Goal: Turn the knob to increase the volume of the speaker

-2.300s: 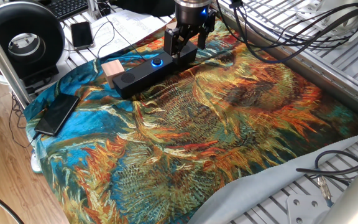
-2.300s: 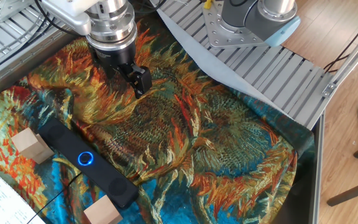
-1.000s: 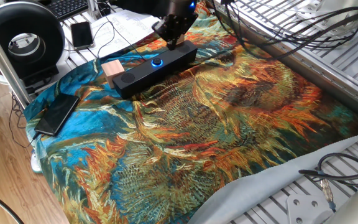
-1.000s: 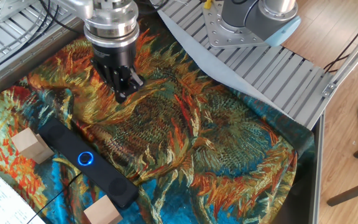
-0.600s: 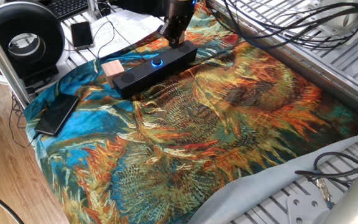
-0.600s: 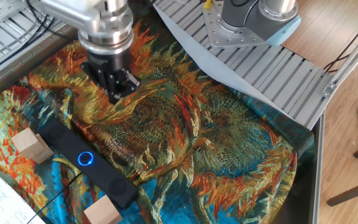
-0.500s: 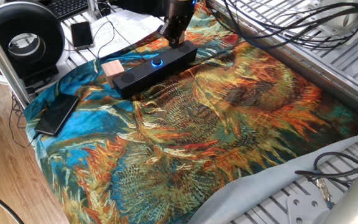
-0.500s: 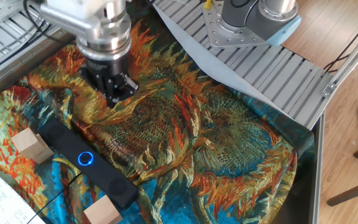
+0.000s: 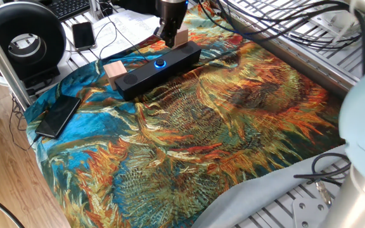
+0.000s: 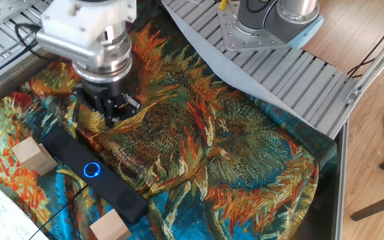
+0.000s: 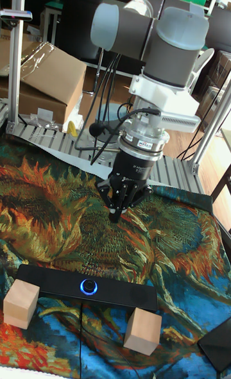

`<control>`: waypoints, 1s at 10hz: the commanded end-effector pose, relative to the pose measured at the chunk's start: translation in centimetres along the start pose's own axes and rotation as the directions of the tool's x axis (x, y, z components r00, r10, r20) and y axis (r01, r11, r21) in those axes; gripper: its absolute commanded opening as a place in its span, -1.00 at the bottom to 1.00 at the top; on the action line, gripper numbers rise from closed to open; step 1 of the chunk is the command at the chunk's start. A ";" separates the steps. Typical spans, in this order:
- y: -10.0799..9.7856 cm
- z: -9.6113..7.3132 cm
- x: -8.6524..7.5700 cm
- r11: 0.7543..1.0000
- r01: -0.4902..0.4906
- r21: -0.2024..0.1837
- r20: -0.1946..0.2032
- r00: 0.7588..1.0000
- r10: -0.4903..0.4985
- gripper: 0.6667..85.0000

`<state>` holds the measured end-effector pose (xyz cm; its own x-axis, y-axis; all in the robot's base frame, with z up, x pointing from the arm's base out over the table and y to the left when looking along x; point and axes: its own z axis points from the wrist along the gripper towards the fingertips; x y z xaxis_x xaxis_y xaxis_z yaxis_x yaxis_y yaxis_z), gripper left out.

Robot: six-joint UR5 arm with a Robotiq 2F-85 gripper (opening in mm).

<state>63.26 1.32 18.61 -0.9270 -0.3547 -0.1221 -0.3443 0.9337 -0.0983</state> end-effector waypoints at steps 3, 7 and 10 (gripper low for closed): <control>2.0 0.3 -2.3 0.996 -0.053 -0.073 0.040 0.998 0.056 -0.96; 3.0 0.2 -1.9 0.948 -0.298 -0.111 -0.003 0.954 0.299 -0.97; 2.7 0.2 -3.2 0.882 -0.455 -0.120 0.026 0.887 0.461 -0.97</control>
<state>64.85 5.05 18.37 -0.9848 -0.0161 -0.1732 -0.0279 0.9974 0.0660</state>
